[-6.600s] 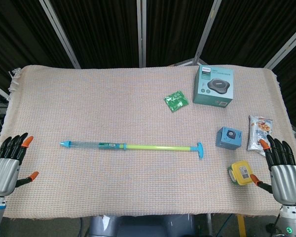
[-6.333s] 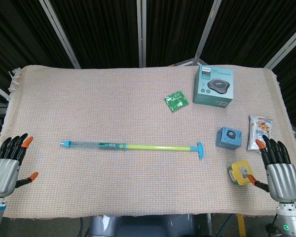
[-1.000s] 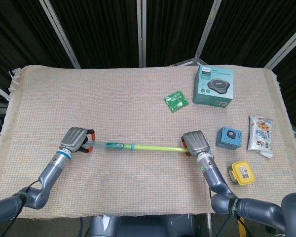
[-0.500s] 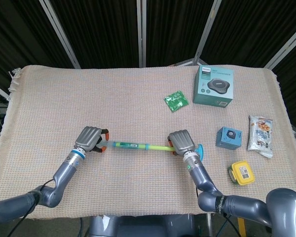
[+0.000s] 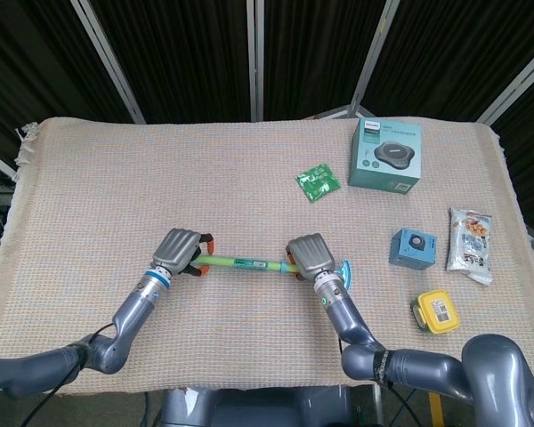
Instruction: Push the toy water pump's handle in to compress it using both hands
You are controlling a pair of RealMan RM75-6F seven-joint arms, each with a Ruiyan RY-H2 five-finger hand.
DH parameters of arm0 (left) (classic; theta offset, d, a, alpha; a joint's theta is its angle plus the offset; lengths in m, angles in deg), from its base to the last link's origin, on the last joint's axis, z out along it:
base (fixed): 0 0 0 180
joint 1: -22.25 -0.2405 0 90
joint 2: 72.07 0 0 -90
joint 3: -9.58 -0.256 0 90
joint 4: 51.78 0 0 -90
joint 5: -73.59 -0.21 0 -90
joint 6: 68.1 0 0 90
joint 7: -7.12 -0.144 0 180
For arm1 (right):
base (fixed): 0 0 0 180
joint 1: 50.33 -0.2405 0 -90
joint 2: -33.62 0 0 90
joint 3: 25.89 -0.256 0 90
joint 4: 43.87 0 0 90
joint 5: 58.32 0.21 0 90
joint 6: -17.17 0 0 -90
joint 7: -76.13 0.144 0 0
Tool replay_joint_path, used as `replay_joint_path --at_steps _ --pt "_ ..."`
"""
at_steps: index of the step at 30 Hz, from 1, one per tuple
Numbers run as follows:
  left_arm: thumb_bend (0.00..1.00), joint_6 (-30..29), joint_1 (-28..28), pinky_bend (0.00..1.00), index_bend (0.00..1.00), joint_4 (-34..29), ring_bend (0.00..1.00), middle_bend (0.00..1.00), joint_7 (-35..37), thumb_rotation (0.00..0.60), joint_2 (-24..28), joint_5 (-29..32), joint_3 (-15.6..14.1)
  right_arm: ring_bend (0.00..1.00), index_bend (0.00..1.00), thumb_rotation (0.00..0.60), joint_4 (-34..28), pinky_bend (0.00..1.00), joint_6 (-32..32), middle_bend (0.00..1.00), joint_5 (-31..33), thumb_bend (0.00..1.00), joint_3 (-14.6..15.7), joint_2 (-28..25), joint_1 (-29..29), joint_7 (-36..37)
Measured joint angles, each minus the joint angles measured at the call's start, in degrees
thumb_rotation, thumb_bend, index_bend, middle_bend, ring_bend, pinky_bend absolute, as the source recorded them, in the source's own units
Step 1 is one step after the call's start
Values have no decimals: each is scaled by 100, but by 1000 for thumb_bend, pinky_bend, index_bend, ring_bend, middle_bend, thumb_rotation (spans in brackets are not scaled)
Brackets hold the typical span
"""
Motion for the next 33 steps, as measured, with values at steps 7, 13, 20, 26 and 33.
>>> replay_joint_path --at_steps 7,13,20,26,33 --pt "427 -63 38 1000 804 -2 908 991 53 600 -68 -21 20 1000 724 600 62 1000 -20 1000 17 446 -14 100 -64 -14" --pt "425 -59 70 1000 780 33 908 990 83 600 -111 -17 6 1000 534 600 122 1000 -51 1000 12 388 -17 158 -92 -2" --pt "305 -40 69 1000 399 70 901 970 82 600 -75 10 -36 1000 45 600 93 1000 -59 1000 -36 48 -3 97 -66 83" --pt "171 -120 -1 1000 181 74 892 957 39 600 64 23 -83 1000 0 600 -29 1000 -176 1000 -84 10 31 -90 18 90" --pt "30 -354 -201 1000 122 -199 852 913 147 600 442 -27 -112 1000 0 600 -476 1000 -430 1000 -253 10 153 -577 239 96"
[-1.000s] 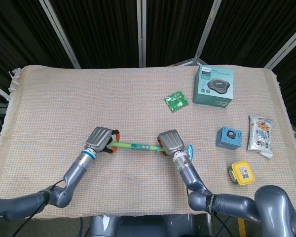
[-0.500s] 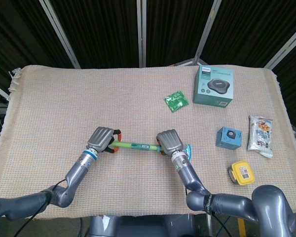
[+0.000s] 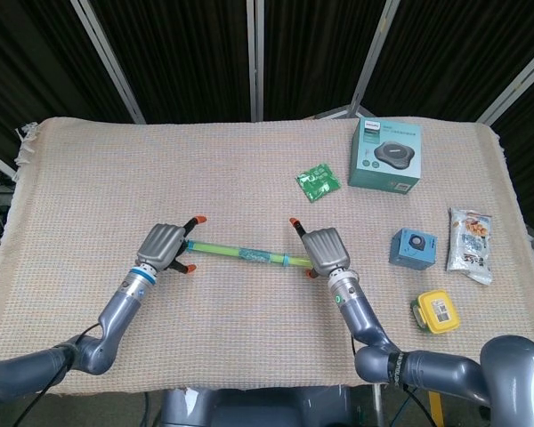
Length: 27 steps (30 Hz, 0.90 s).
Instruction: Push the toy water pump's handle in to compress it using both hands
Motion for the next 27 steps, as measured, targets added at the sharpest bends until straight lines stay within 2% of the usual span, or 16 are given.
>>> replay_joint_path --at_steps 3,5,7,9,10,12,14,15,17,19,21,27 --pt "26 -208 -143 980 105 -214 792 830 85 600 275 -117 -33 1000 0 600 -321 1000 -175 996 -188 10 97 -339 145 10" --pt "24 -408 -260 908 83 -345 723 730 135 600 469 -222 -61 997 0 600 -549 1000 -341 973 -391 10 169 -597 271 47" --pt "23 -679 -411 765 52 -500 622 591 187 600 661 -368 -103 973 1 600 -797 1000 -529 932 -660 10 248 -892 429 154" --pt "15 -964 -569 521 15 -645 432 379 241 600 858 -517 -149 918 6 600 -1003 1000 -694 859 -938 8 320 -1179 582 310" --pt "10 -1169 -689 436 6 -749 355 302 282 600 1000 -615 -184 868 9 600 -1126 978 -805 795 -1138 5 370 -1380 689 439" --pt "0 -1478 -890 205 0 -924 132 89 344 600 1233 -760 -246 761 10 600 -1273 850 -986 664 -1452 1 448 -1677 856 659" --pt "0 -1822 -1141 74 0 -1160 25 6 404 600 1523 -937 -343 578 10 600 -1384 562 -1203 488 -1837 0 551 -1996 1058 955" --pt "0 -1959 -1249 28 0 -1265 2 0 416 600 1648 -1011 -394 500 10 600 -1414 457 -1298 426 -2003 0 601 -2119 1149 1098" --pt "0 -2239 -1500 1 0 -1520 0 0 416 600 1925 -1163 -529 232 7 600 -1445 157 -1527 229 -2377 0 728 -2355 1368 1461" --pt "0 -2461 -1725 0 0 -1781 0 0 389 600 2178 -1284 -668 59 2 600 -1413 21 -1776 74 -2763 0 874 -2513 1600 1846" --pt "0 -2634 -1903 0 0 -1995 0 0 350 600 2373 -1388 -795 0 0 600 -1326 0 -2018 4 -3079 0 1011 -2635 1817 2162" --pt "0 -3103 -2415 0 0 -2407 0 0 252 600 2819 -1780 -1221 0 0 600 -1001 0 -2725 0 -3670 0 1448 -3028 2570 2719"
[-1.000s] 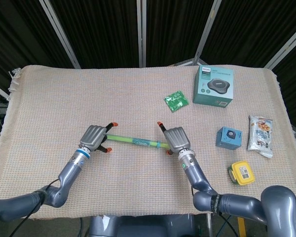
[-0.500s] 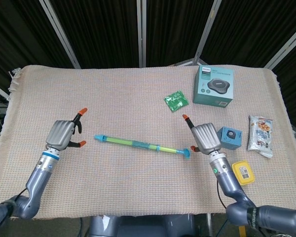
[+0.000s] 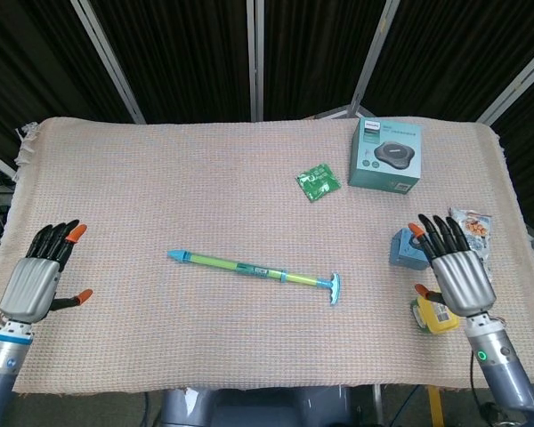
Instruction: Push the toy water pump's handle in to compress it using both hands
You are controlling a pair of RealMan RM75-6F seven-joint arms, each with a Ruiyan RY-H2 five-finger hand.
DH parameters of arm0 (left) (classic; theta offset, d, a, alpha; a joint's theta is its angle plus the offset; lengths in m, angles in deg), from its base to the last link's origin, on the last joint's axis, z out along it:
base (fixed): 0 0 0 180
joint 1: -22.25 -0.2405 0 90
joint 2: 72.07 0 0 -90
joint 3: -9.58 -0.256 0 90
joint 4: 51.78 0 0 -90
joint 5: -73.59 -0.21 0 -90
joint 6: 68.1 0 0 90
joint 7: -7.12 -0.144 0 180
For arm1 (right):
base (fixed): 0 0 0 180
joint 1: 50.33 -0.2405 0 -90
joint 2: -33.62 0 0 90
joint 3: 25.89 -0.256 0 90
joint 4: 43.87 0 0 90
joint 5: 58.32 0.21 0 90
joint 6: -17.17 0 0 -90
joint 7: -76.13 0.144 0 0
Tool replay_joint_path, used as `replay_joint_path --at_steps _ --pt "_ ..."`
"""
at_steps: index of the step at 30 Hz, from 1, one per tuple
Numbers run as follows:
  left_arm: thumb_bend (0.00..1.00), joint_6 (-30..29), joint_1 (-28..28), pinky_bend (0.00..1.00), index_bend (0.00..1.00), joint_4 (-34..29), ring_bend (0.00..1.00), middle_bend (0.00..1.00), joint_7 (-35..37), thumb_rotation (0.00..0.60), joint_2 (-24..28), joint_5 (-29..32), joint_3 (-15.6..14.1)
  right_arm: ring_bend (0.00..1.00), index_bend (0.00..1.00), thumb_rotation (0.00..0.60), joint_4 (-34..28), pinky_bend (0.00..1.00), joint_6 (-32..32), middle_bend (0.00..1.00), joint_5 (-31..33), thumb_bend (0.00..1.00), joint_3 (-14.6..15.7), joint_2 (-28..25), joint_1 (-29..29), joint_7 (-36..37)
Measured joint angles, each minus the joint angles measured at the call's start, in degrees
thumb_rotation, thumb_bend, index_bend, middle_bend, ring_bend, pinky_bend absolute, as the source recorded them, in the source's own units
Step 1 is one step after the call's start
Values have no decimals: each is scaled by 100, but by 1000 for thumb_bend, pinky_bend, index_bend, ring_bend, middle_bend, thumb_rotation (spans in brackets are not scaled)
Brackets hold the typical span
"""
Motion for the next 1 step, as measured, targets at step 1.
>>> replay_joint_path --at_steps 1 --pt "0 -59 -71 0 0 -28 0 0 5 600 41 -59 -50 0 0 600 31 0 -100 0 -47 0 52 -46 122 46"
